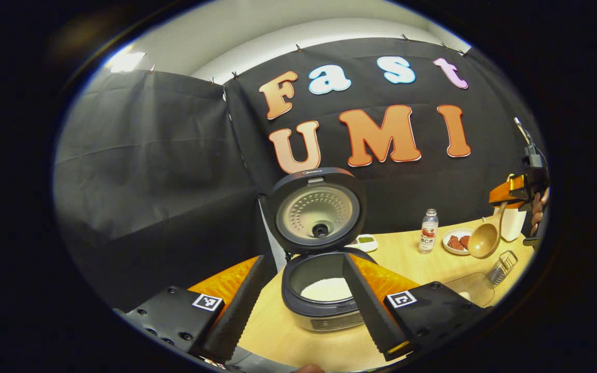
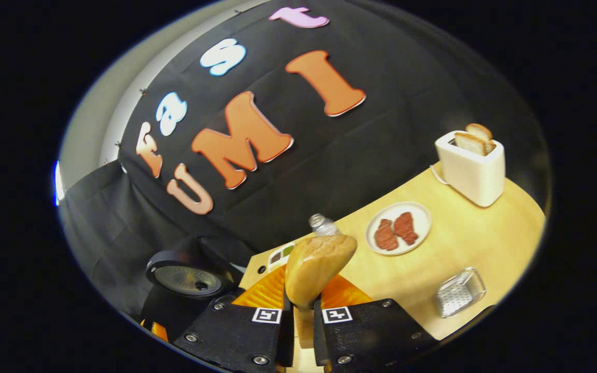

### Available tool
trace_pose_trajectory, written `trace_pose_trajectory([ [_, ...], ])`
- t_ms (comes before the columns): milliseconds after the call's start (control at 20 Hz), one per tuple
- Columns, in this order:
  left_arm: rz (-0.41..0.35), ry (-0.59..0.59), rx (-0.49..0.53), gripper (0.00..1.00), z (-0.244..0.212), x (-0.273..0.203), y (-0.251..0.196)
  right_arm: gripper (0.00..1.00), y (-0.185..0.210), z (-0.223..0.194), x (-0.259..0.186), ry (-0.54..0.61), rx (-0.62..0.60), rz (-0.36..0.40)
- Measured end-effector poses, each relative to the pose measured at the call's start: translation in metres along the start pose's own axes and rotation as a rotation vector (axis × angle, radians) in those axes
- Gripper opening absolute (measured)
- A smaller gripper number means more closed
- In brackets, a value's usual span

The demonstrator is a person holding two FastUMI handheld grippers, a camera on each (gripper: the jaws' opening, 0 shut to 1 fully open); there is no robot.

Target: Close the left gripper, press the button to open the rice cooker; take a wooden spoon from the chopstick holder with the right hand, scoop a spoonful of rice and pour it into the rice cooker, then put the wooden spoon back into the chopstick holder.

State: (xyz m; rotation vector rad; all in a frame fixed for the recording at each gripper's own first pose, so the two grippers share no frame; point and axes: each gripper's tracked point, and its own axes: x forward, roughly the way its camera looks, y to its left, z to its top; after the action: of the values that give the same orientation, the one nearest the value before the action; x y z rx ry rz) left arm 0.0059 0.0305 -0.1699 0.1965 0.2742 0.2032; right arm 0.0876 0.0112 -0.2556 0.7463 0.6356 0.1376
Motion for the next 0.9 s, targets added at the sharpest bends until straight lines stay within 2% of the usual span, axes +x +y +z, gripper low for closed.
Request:
trace_pose_trajectory([
  [150, -0.005, -0.006, 0.009, 0.99, 0.007, -0.002, -0.014, 0.14, -0.052, 0.021, -0.012, -0.054, -0.013, -0.090],
  [350, 0.001, -0.002, 0.019, 0.99, 0.012, -0.009, -0.028, 0.15, -0.104, 0.038, -0.019, -0.085, -0.027, -0.154],
  [450, 0.006, 0.001, 0.018, 0.99, 0.014, -0.010, -0.034, 0.14, -0.131, 0.033, -0.021, -0.075, -0.053, -0.191],
  [500, 0.013, 0.002, 0.019, 0.92, 0.015, -0.011, -0.036, 0.15, -0.140, 0.029, -0.019, -0.076, -0.059, -0.204],
  [800, 0.061, -0.001, 0.022, 0.92, 0.026, -0.012, -0.035, 0.16, -0.188, -0.002, -0.015, -0.020, -0.070, -0.253],
  [850, 0.068, -0.002, 0.020, 1.00, 0.029, -0.011, -0.034, 0.16, -0.192, -0.009, -0.013, -0.004, -0.074, -0.252],
  [900, 0.071, -0.002, 0.019, 0.92, 0.033, -0.006, -0.035, 0.16, -0.194, -0.015, -0.011, 0.011, -0.067, -0.248],
])
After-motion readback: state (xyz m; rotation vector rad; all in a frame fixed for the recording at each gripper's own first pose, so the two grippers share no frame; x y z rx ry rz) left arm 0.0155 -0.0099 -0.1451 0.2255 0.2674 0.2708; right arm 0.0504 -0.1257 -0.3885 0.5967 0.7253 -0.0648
